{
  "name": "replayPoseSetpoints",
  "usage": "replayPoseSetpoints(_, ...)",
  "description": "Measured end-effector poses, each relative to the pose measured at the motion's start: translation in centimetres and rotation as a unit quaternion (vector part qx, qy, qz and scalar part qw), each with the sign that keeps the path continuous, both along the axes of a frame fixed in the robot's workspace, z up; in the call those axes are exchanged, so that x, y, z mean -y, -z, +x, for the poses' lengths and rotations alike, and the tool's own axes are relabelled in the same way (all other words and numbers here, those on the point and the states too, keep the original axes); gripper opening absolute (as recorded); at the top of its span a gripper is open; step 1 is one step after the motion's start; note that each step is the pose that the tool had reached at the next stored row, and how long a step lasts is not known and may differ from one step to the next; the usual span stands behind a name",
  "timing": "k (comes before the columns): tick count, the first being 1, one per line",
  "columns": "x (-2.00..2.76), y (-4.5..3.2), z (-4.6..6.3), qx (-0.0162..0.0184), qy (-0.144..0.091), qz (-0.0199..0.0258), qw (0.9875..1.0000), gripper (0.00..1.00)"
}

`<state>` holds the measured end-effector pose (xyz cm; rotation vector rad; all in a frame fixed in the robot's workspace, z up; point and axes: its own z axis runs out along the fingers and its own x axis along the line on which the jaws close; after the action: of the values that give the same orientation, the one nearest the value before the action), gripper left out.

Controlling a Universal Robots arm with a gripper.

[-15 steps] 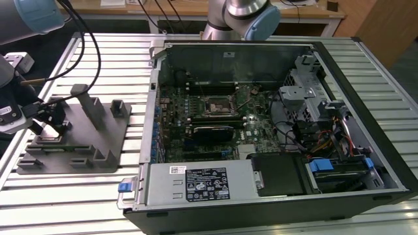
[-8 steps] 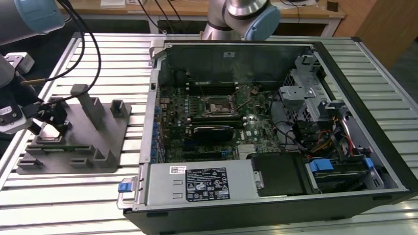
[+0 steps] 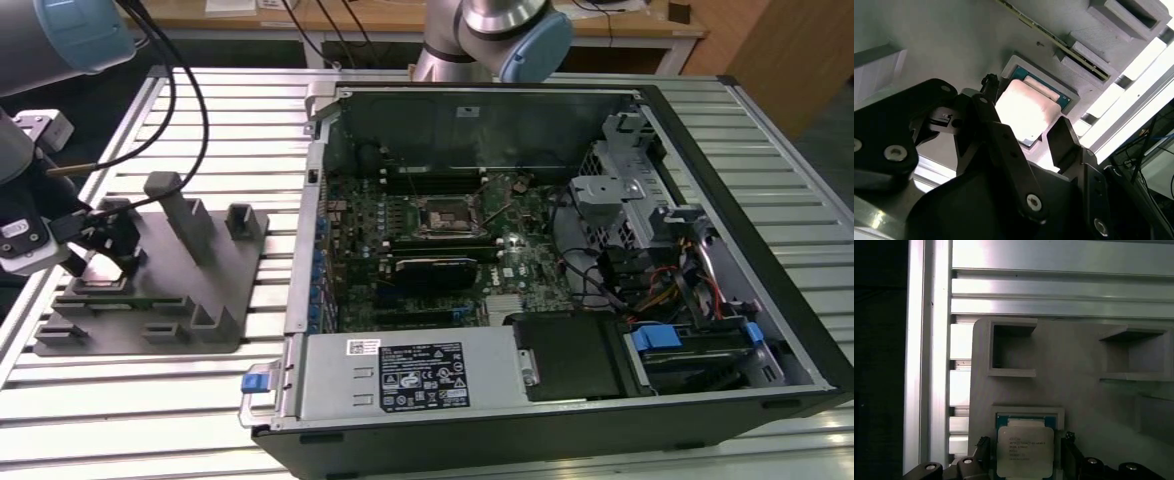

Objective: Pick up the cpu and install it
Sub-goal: 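Pick up the cpu and move it towards the insertion slot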

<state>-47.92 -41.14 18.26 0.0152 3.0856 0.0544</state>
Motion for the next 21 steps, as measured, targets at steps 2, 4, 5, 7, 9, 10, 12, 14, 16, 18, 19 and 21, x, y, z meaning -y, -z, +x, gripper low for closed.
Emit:
replayPoseSetpoints(2, 0.00, 0.05, 0.02, -0.0001, 0.000, 0.0000, 1.0000, 0.66)
replayPoseSetpoints(4, 0.00, 0.15, 0.03, 0.0001, 0.000, 0.0001, 1.0000, 0.66)
replayPoseSetpoints(5, 0.00, 0.16, 0.03, 0.0000, 0.000, 0.0000, 1.0000, 0.66)
replayPoseSetpoints(7, 0.00, 0.16, 0.04, -0.0001, 0.000, -0.0001, 1.0000, 0.66)
replayPoseSetpoints(9, 0.00, 0.16, 0.04, 0.0000, 0.000, -0.0003, 1.0000, 0.66)
replayPoseSetpoints(10, 0.00, 0.19, 0.06, -0.0006, 0.000, -0.0002, 1.0000, 0.66)
replayPoseSetpoints(12, 0.00, 0.19, 0.14, -0.0064, 0.000, -0.0002, 1.0000, 0.66)
replayPoseSetpoints(14, 0.00, 0.19, 0.18, -0.0097, 0.000, -0.0003, 1.0000, 0.66)
replayPoseSetpoints(16, 0.00, 0.19, 0.19, -0.0097, 0.000, -0.0002, 1.0000, 0.66)
replayPoseSetpoints(18, 0.00, 0.19, 0.19, -0.0098, 0.000, -0.0003, 1.0000, 0.66)
replayPoseSetpoints(19, -0.01, 0.20, 0.21, -0.0097, 0.000, -0.0002, 1.0000, 0.66)
replayPoseSetpoints(21, -0.03, 0.20, 0.22, -0.0098, 0.000, -0.0002, 1.0000, 0.66)
